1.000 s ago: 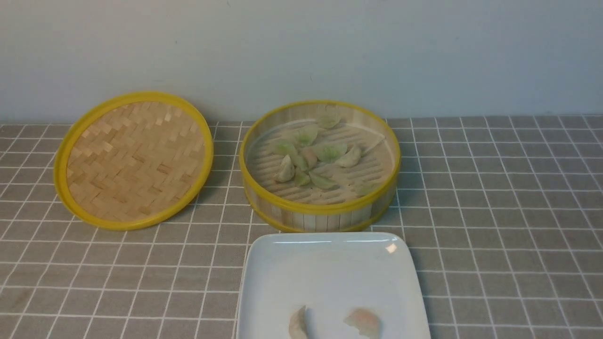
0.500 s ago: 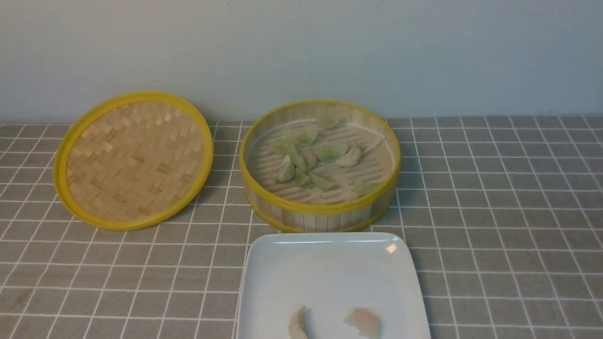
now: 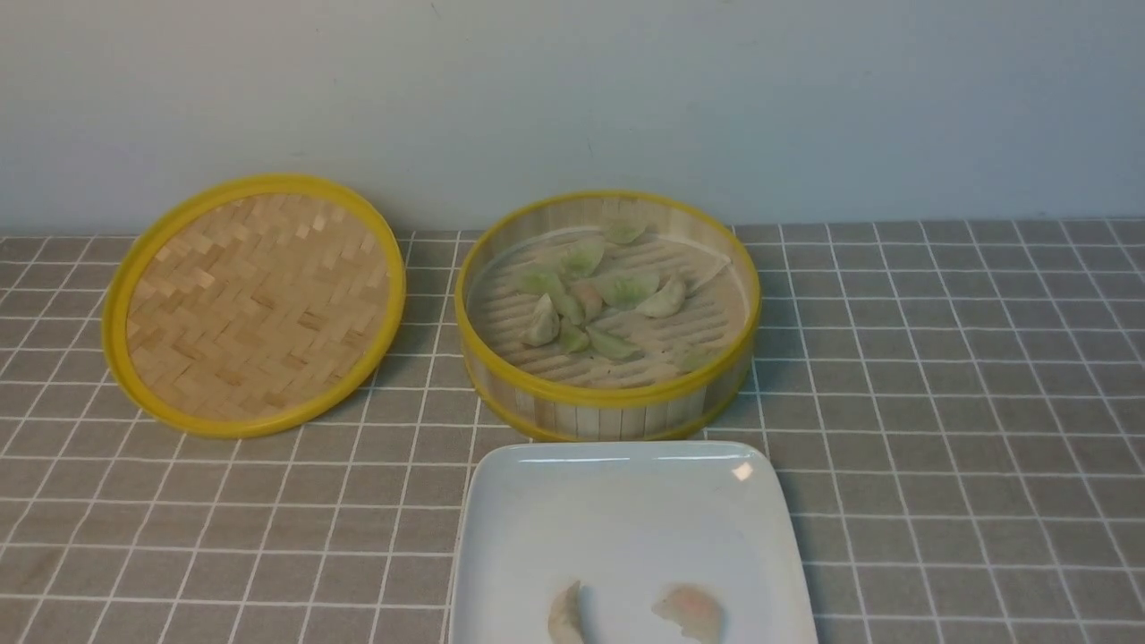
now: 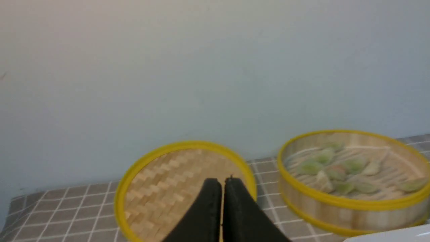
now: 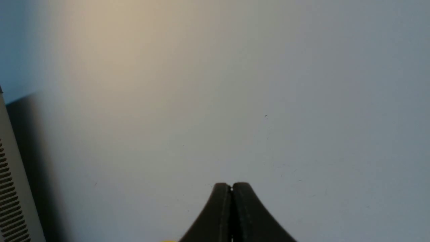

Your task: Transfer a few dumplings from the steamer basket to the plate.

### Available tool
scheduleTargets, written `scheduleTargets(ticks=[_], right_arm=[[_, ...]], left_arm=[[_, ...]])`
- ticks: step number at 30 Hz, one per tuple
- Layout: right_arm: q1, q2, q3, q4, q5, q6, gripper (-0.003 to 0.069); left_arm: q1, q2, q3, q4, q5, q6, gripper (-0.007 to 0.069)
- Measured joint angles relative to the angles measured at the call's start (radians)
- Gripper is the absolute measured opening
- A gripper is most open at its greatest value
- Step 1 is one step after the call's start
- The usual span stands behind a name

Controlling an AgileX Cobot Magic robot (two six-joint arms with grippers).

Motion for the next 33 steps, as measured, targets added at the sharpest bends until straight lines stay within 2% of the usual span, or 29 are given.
scheduleTargets(ticks=[4,9,15,33], right_arm=[[0.000,0.000,0.000,0.000,0.000,0.000,-0.0013],[0.000,0.000,0.000,0.000,0.000,0.000,-0.0013],[0.000,0.000,0.000,0.000,0.000,0.000,-0.0013],[0.000,0.000,0.000,0.000,0.000,0.000,-0.0013]], left_arm=[[0.039,-0.025,0.219,0.000,-0.117,0.008,-0.0005],[0.043,-0.025,0.381,-0.002,-0.168,0.009,-0.0005],[0.043,-0.025,0.393,-0.008,-0.085,0.008,-0.0005],[0.043,-0.025,0.393,-0.008,-0.076,0.008,-0.0005]])
